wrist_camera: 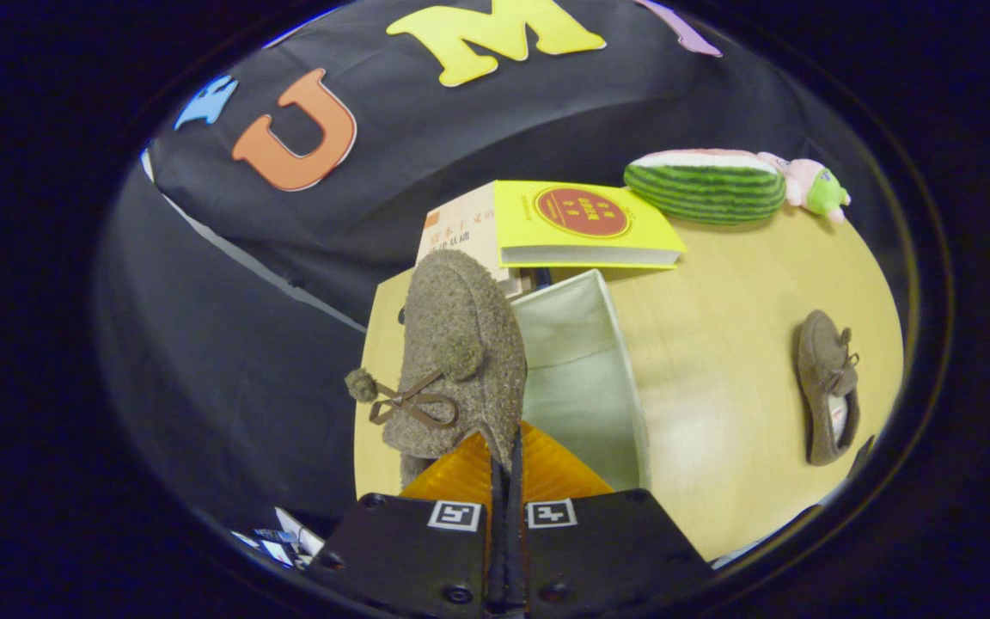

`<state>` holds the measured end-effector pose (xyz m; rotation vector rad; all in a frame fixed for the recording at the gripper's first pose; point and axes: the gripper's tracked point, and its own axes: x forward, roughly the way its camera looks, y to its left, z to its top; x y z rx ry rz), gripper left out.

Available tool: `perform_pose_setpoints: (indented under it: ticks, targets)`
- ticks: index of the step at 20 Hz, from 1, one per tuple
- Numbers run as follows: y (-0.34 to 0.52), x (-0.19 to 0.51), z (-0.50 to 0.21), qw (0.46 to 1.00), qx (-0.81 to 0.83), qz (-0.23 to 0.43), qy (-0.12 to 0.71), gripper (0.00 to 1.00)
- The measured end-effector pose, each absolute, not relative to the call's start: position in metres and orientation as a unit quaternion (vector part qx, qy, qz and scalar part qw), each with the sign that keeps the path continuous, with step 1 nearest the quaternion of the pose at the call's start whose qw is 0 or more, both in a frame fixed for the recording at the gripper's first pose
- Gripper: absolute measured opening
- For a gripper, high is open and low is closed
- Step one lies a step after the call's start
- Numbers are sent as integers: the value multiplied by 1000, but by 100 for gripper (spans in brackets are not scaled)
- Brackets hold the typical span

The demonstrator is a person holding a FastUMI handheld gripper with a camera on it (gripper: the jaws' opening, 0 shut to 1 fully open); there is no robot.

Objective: Open the storage box then place both shoes into the box .Put the left shoe in first, then the right shoe, with the right side of both shoes facing outward in a uniform manner.

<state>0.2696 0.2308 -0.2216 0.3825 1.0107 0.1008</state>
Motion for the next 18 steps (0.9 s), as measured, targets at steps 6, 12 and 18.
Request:
perform_pose_setpoints:
  ticks: [6, 12, 18]
  targets:
    - [254, 265, -260, 848, 163, 47, 502, 6]
    - [257, 263, -280, 845, 149, 39, 512, 7]
    - [260, 263, -269, 863, 116, 72, 487, 23]
